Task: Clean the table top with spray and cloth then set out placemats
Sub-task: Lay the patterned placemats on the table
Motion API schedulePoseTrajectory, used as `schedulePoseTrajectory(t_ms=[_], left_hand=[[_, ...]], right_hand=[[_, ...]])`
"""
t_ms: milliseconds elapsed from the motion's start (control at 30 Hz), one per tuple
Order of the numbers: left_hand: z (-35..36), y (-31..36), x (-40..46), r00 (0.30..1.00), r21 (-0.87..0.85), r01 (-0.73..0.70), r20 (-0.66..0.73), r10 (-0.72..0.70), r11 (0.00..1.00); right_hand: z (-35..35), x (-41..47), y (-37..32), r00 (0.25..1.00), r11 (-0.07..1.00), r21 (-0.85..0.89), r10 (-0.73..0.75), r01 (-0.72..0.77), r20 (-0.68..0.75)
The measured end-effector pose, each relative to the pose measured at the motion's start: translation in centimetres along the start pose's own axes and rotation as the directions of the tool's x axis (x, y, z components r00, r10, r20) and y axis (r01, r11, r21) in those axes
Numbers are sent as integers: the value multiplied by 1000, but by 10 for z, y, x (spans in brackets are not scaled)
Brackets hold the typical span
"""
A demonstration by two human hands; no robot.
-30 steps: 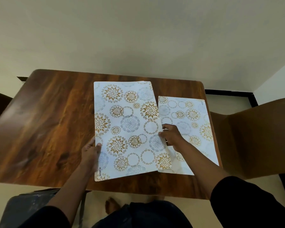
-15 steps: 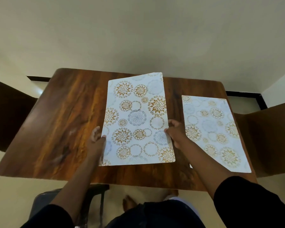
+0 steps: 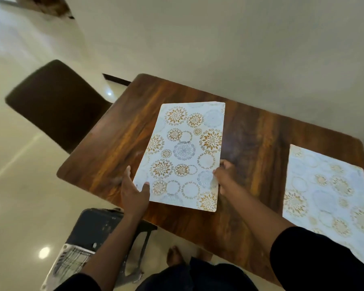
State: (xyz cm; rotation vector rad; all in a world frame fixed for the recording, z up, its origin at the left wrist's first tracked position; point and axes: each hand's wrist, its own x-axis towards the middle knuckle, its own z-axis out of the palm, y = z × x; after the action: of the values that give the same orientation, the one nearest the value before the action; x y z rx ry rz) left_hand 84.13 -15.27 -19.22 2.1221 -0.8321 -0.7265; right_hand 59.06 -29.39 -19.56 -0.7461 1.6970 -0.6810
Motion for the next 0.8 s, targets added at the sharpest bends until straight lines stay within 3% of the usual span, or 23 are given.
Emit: schedulePoseTrajectory(t_ms=[300, 800], left_hand=[[-17, -6, 2, 991, -3, 78, -113, -78, 997], [-63, -20, 107, 995, 91, 99, -37, -96, 991]], right_hand=[[79, 12, -41, 997, 997, -61, -45, 50, 69], [237, 33, -79, 1000, 998, -48, 27, -26, 9]])
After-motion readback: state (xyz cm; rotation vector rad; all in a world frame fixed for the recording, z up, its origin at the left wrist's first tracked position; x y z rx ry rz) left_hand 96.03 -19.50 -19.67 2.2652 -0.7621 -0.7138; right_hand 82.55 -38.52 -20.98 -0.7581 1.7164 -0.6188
